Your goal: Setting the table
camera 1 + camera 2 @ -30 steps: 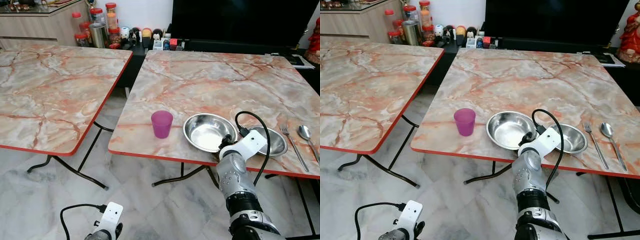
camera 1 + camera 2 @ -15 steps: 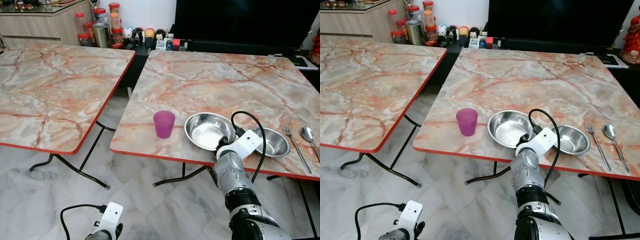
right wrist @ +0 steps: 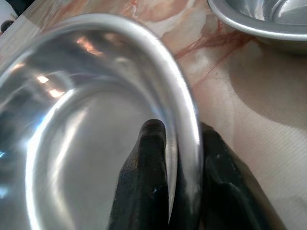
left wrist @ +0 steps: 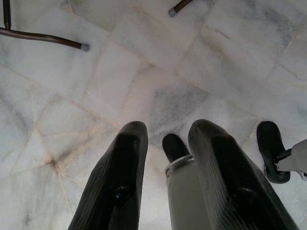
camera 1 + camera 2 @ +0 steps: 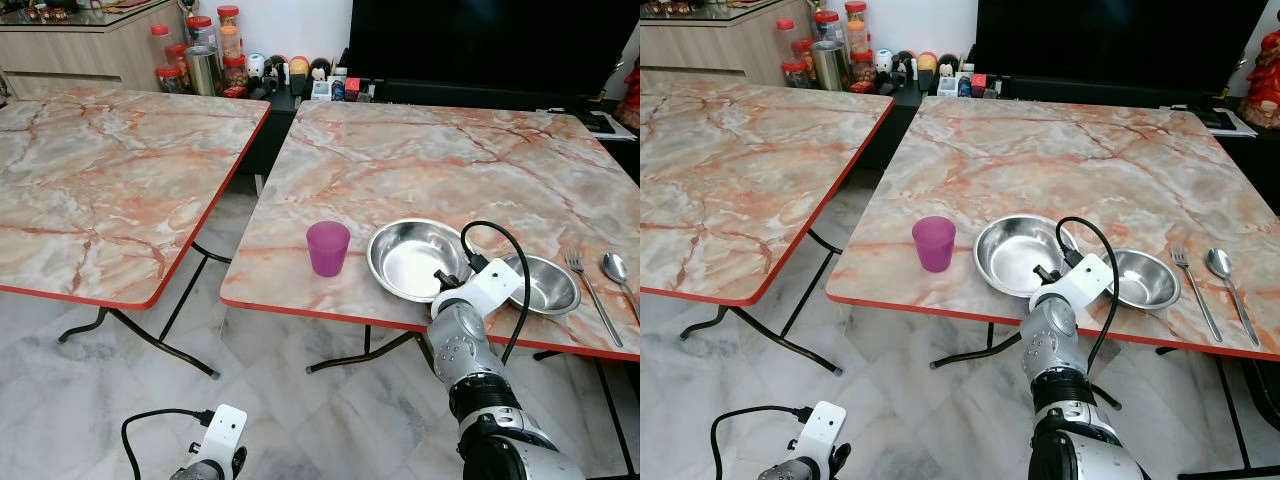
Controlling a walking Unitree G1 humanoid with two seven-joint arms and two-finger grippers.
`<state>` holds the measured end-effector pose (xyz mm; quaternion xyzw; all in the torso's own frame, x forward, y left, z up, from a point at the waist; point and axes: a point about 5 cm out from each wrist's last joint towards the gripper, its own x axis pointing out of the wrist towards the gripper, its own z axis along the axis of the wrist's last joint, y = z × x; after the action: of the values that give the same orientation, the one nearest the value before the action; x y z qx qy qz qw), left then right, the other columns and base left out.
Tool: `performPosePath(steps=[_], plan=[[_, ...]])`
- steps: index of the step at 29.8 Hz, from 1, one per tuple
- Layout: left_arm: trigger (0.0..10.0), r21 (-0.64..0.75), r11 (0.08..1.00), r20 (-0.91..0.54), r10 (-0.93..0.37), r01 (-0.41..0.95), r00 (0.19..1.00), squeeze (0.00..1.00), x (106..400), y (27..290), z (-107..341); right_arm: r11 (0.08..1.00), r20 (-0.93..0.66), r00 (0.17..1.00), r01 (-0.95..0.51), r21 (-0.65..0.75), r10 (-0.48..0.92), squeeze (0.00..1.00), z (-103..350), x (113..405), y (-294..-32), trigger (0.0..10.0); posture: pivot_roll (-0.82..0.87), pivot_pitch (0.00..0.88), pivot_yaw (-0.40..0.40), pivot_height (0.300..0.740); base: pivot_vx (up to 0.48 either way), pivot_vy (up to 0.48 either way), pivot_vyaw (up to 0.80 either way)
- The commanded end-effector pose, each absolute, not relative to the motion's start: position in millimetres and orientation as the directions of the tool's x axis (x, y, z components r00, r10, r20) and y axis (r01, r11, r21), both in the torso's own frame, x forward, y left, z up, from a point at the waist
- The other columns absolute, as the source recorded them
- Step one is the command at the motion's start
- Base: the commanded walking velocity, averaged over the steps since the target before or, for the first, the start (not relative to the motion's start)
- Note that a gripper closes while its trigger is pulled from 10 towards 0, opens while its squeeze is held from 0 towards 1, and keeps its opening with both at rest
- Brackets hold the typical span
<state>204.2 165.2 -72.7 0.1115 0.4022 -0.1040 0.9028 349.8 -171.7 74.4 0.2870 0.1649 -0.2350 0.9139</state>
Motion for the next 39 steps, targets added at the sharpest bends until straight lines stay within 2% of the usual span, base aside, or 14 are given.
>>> performPosePath(steps=[1,9,14,17,18,22,23,25,27,30,32,39], plan=[[10.0,0.108,0.957,-0.759,-0.096,0.269,0.644,0.0,203.4,164.7,-73.6,0.72,-0.436,0.835,0.525,0.453,-0.335,0.0,77.0,352.4,-171.5,0.0,-0.03,0.0,-0.019,0.736,0.0,0.0,0.0],[10.0,0.106,0.959,-0.754,-0.096,0.265,0.65,0.0,203.4,163.6,-73.5,0.684,-0.393,0.851,0.518,0.514,-0.349,0.0,83.1,353.8,-171.1,0.0,-0.03,0.0,-0.019,0.736,0.0,0.0,0.0],[10.0,0.103,0.959,-0.751,-0.098,0.263,0.653,0.0,203.4,163.2,-73.4,0.696,-0.335,0.865,0.5,0.515,-0.374,0.0,89.6,354.5,-171.8,0.0,-0.03,0.0,-0.018,0.736,0.0,0.0,0.0],[10.0,0.106,0.96,-0.747,-0.095,0.259,0.659,0.0,203.5,163.6,-73.1,0.731,-0.147,0.921,0.376,0.569,-0.36,0.0,118.4,362.3,-167.7,0.0,-0.03,0.0,-0.016,0.736,0.0,0.0,0.0],[10.0,0.109,0.96,-0.743,-0.094,0.258,0.663,0.0,203.8,164.1,-72.7,0.748,-0.061,0.94,0.304,0.59,-0.334,0.0,132.1,365.1,-163.9,10.0,-0.03,0.0,-0.01,0.736,0.0,0.0,0.0],[10.0,0.112,0.96,-0.738,-0.093,0.256,0.669,0.0,204.6,164.5,-72.1,0.779,0.047,0.952,0.218,0.588,-0.303,0.0,147.9,366.9,-159.3,10.0,-0.03,0.0,-0.006,0.736,0.0,0.0,0.0],[10.0,0.113,0.96,-0.731,-0.093,0.254,0.676,0.0,205.4,164.6,-71.4,0.834,0.12,0.953,0.177,0.523,-0.277,0.0,157.1,366.7,-155.9,10.0,-0.03,0.0,-0.006,0.736,0.0,0.0,0.0],[10.0,0.113,0.963,-0.723,-0.09,0.246,0.685,0.0,206.3,165.0,-70.5,0.886,0.191,0.951,0.139,0.442,-0.244,0.0,165.2,365.5,-151.5,10.0,-0.04,0.0,-0.006,0.736,0.0,0.0,0.0],[10.0,0.117,0.964,-0.719,-0.085,0.24,0.69,0.0,207.0,165.6,-70.0,0.905,0.222,0.948,0.122,0.407,-0.227,0.0,167.7,363.5,-150.0,10.0,-0.04,0.0,-0.006,0.736,0.0,0.0,0.0],[10.0,0.123,0.965,-0.715,-0.075,0.23,0.695,0.0,207.4,167.2,-69.6,0.924,0.253,0.943,0.116,0.364,-0.218,0.0,169.5,360.2,-151.0,10.0,-0.03,0.0,-0.016,0.736,0.0,0.0,0.0],[10.0,0.126,0.973,-0.712,-0.047,0.193,0.701,0.0,206.2,171.5,-69.8,0.973,0.333,0.925,0.124,0.194,-0.184,0.0,176.6,355.1,-155.5,10.0,-0.03,0.0,-0.02,0.736,0.0,0.0,0.0],[10.0,0.121,0.98,-0.711,-0.025,0.157,0.703,0.0,201.4,175.3,-71.7,0.974,0.41,0.887,0.159,0.164,-0.214,0.0,196.4,353.7,-168.0,10.0,-0.03,0.0,-0.028,0.736,0.0,0.0,0.0]])
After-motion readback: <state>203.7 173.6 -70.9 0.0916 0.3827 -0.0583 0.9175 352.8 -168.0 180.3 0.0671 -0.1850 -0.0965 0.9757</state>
